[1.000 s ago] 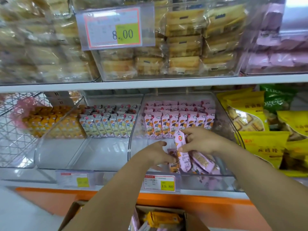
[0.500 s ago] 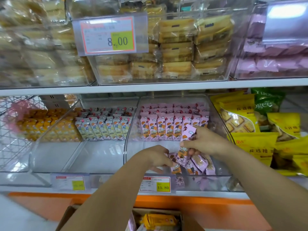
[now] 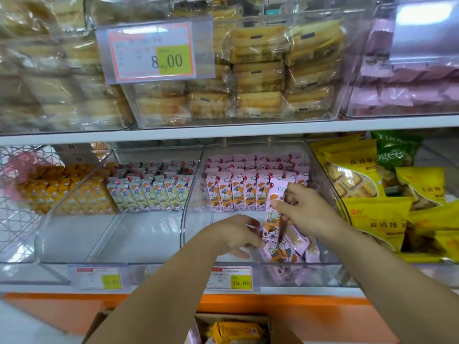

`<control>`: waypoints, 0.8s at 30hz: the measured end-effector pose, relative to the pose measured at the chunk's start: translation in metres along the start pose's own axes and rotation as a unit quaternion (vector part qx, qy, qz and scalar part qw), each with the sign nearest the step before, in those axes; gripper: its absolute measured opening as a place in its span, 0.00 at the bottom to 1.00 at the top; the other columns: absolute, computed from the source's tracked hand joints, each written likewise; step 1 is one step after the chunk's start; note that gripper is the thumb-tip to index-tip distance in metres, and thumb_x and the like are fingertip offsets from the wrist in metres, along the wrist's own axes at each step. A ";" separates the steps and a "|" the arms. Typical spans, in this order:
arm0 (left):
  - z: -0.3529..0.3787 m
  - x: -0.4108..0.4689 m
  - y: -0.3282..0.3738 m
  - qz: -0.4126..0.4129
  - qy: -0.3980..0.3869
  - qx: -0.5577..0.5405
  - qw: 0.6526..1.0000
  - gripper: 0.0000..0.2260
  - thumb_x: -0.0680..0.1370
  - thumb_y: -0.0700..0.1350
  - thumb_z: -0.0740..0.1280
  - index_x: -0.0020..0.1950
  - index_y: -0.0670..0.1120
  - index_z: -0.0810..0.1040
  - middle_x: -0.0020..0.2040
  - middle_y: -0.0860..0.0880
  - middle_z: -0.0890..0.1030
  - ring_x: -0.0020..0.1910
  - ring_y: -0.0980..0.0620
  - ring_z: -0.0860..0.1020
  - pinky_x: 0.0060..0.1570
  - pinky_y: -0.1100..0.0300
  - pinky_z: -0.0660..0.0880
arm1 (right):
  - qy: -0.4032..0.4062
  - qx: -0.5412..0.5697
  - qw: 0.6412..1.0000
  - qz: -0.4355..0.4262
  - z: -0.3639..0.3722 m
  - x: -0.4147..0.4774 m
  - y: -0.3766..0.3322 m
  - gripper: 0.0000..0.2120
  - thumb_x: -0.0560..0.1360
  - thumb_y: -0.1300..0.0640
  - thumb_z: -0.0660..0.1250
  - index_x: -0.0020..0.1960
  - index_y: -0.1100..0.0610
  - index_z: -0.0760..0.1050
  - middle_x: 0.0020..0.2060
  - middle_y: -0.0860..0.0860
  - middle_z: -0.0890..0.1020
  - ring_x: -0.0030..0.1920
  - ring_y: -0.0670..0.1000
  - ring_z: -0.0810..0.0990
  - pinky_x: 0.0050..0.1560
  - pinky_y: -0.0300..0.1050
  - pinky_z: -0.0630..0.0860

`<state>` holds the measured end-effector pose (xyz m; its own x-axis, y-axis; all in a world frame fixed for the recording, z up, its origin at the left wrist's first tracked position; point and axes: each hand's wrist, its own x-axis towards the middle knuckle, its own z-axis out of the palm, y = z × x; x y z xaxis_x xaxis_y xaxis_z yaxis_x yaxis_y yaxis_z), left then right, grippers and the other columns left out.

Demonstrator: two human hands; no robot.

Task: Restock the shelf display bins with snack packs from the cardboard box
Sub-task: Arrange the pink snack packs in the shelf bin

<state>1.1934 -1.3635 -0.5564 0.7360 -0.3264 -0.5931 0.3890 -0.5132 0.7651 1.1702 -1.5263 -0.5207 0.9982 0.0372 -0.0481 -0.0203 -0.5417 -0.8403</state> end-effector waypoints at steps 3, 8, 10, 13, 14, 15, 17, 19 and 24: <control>0.002 0.001 0.001 0.021 0.008 -0.009 1.000 0.27 0.75 0.35 0.70 0.72 0.44 0.65 0.50 0.48 0.76 0.44 0.53 0.78 0.49 0.59 0.79 | 0.010 0.012 1.000 -0.013 -0.002 -0.001 0.000 0.13 0.76 0.53 0.67 0.46 0.63 0.70 0.33 0.53 0.72 0.36 0.52 0.72 0.43 0.51 0.73; 0.004 -0.008 0.003 0.063 0.034 -0.007 0.997 0.23 0.74 0.34 0.69 0.67 0.44 0.69 0.48 0.46 0.76 0.45 0.50 0.77 0.53 0.57 0.78 | 0.011 0.018 1.000 -0.021 -0.008 -0.003 -0.003 0.21 0.76 0.52 0.68 0.66 0.55 0.69 0.48 0.53 0.79 0.44 0.50 0.77 0.48 0.45 0.72; 0.000 -0.016 0.004 0.121 0.083 0.035 0.989 0.20 0.74 0.32 0.68 0.63 0.45 0.71 0.50 0.45 0.77 0.45 0.47 0.78 0.51 0.54 0.78 | 0.004 0.021 0.999 -0.025 -0.010 -0.004 -0.003 0.20 0.75 0.52 0.70 0.64 0.54 0.70 0.47 0.52 0.79 0.42 0.52 0.77 0.47 0.48 0.73; -0.011 -0.034 0.010 0.213 0.151 0.061 0.963 0.19 0.73 0.30 0.67 0.54 0.52 0.72 0.51 0.46 0.80 0.49 0.45 0.81 0.52 0.48 0.79 | -0.023 0.008 0.999 -0.035 -0.011 -0.004 -0.004 0.15 0.73 0.54 0.71 0.56 0.50 0.69 0.41 0.49 0.77 0.39 0.52 0.75 0.44 0.50 0.75; -0.014 -0.041 0.011 0.236 0.152 0.055 0.958 0.19 0.74 0.30 0.67 0.54 0.53 0.71 0.50 0.49 0.80 0.48 0.47 0.81 0.51 0.53 0.79 | -0.039 0.004 0.998 -0.039 -0.010 -0.005 -0.006 0.14 0.73 0.55 0.71 0.55 0.49 0.70 0.43 0.48 0.77 0.39 0.51 0.76 0.44 0.49 0.75; -0.017 -0.048 0.013 0.253 0.149 0.059 0.954 0.20 0.74 0.30 0.66 0.55 0.54 0.71 0.49 0.52 0.79 0.47 0.51 0.80 0.49 0.58 0.78 | -0.059 0.007 0.997 -0.045 -0.009 -0.006 -0.009 0.13 0.73 0.57 0.71 0.53 0.49 0.70 0.44 0.49 0.79 0.38 0.51 0.77 0.44 0.50 0.76; -0.021 -0.059 0.015 0.269 0.141 0.095 0.948 0.20 0.76 0.31 0.66 0.59 0.53 0.70 0.50 0.56 0.78 0.47 0.53 0.80 0.48 0.63 0.77 | -0.092 0.013 0.994 -0.060 -0.004 -0.007 -0.016 0.12 0.73 0.59 0.72 0.50 0.48 0.71 0.45 0.51 0.82 0.37 0.54 0.80 0.45 0.55 0.79; -0.025 -0.066 0.015 0.278 0.137 0.127 0.942 0.19 0.76 0.33 0.65 0.61 0.53 0.69 0.52 0.55 0.78 0.49 0.52 0.80 0.51 0.60 0.77 | -0.103 0.000 0.991 -0.080 -0.001 -0.005 -0.021 0.14 0.72 0.59 0.73 0.54 0.50 0.73 0.48 0.51 0.82 0.38 0.52 0.82 0.46 0.55 0.80; -0.032 -0.077 0.016 0.317 0.187 0.225 0.902 0.20 0.77 0.38 0.67 0.64 0.55 0.69 0.60 0.54 0.75 0.54 0.56 0.78 0.57 0.59 0.75 | -0.109 -0.049 0.987 -0.107 0.004 -0.002 -0.038 0.19 0.69 0.55 0.76 0.58 0.51 0.76 0.49 0.47 0.81 0.42 0.40 0.80 0.41 0.36 0.75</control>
<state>1.1604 -1.3212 -0.4907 0.8995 -0.4206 0.1186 -0.3785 -0.6144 0.6923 1.1689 -1.5022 -0.4905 0.9428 0.3335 0.0021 0.2067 -0.5793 -0.7884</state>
